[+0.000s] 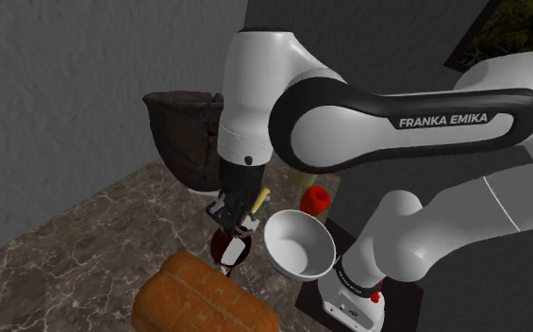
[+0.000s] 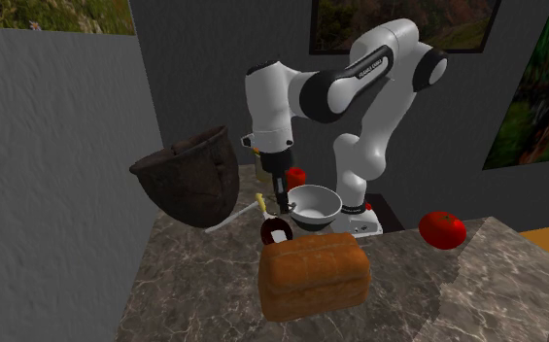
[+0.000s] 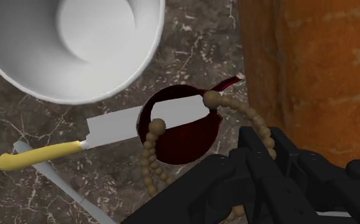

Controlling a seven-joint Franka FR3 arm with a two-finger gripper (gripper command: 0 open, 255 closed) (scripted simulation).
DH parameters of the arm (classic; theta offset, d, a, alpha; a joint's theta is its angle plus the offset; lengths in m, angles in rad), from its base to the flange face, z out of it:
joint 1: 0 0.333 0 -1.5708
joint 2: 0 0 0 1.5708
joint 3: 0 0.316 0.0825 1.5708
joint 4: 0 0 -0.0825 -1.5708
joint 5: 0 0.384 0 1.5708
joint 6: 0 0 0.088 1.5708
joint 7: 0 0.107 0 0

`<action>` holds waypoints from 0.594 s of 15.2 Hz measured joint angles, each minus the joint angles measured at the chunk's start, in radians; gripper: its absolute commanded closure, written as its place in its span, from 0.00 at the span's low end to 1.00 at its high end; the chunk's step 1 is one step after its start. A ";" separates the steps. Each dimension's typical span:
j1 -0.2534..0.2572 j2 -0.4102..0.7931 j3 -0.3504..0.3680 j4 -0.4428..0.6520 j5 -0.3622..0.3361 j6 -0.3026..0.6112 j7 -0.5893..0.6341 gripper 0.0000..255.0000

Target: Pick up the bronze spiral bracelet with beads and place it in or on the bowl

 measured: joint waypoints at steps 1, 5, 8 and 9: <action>0.008 -0.045 -0.015 -0.039 0.010 -0.010 -0.015 1.00; 0.038 -0.223 -0.078 -0.165 0.027 -0.074 -0.063 1.00; 0.060 -0.363 -0.126 -0.262 0.024 -0.129 -0.093 1.00; 0.064 -0.400 -0.139 -0.285 0.020 -0.145 -0.100 1.00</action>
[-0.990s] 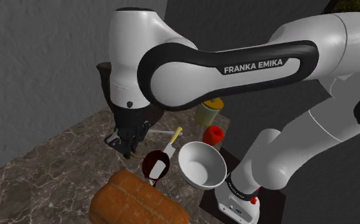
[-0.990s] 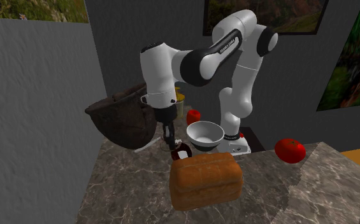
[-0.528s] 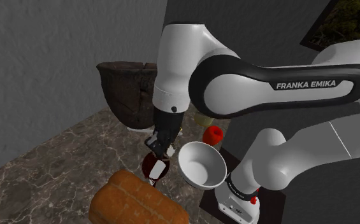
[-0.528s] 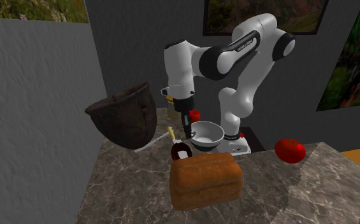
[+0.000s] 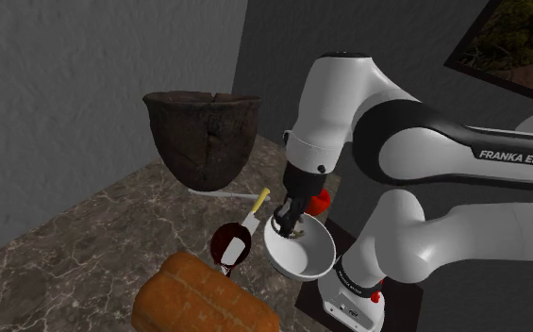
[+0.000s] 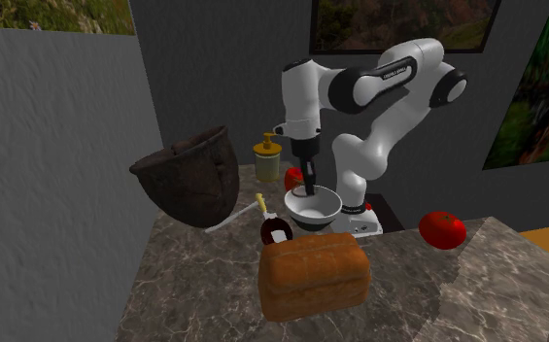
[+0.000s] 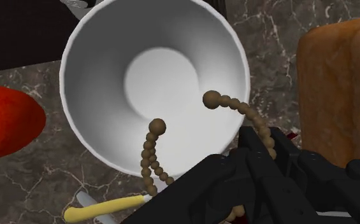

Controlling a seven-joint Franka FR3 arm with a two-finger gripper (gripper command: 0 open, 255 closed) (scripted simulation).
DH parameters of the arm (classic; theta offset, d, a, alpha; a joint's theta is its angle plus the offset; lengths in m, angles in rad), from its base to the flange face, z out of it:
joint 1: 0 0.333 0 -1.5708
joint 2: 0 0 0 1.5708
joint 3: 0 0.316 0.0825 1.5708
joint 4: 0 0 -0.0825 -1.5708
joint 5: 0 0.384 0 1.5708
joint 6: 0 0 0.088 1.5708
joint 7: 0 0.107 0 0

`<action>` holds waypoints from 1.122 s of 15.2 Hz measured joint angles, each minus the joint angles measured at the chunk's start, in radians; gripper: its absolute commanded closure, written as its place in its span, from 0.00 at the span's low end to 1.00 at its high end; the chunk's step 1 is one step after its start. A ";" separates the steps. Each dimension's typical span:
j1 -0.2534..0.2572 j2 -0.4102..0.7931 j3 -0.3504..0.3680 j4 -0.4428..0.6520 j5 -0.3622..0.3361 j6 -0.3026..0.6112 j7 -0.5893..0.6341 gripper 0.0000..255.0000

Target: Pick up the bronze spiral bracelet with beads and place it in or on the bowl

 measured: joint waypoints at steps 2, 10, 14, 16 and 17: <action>0.010 -0.097 -0.037 -0.052 -0.016 -0.052 -0.016 1.00; 0.033 -0.207 -0.048 -0.184 -0.008 -0.038 -0.035 1.00; 0.041 -0.207 -0.032 -0.233 0.010 0.011 -0.041 1.00; 0.046 -0.202 -0.022 -0.261 0.020 0.043 -0.046 1.00; 0.046 -0.201 -0.020 -0.268 0.023 0.050 -0.048 1.00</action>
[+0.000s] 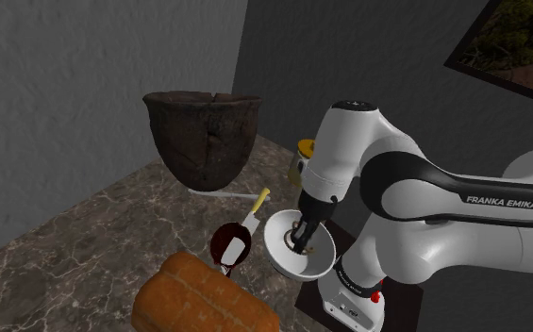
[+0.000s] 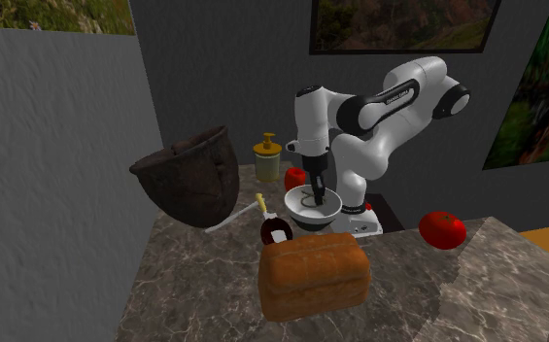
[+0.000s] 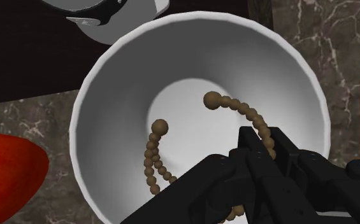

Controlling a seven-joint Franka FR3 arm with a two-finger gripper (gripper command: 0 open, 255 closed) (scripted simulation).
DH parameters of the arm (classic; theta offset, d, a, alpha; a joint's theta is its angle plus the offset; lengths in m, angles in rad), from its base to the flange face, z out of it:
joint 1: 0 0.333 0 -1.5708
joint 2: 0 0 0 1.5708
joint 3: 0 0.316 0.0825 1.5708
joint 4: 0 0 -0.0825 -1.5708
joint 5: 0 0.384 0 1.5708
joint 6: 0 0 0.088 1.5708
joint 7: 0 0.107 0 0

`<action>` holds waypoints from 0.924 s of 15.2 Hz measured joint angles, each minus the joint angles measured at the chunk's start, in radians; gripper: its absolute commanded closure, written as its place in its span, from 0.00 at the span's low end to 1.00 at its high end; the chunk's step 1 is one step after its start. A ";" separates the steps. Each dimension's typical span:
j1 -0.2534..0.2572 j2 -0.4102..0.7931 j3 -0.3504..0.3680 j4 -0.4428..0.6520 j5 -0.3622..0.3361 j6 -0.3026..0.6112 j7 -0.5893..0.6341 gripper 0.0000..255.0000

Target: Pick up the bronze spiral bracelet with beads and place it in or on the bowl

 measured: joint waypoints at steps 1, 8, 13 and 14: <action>0.001 0.002 0.002 -0.003 0.002 0.005 0.000 1.00; 0.002 0.001 0.003 -0.006 0.004 0.008 0.000 0.00; 0.002 0.001 0.003 -0.006 0.004 0.008 0.000 0.00; -0.002 0.000 -0.003 0.010 -0.004 -0.009 0.001 0.00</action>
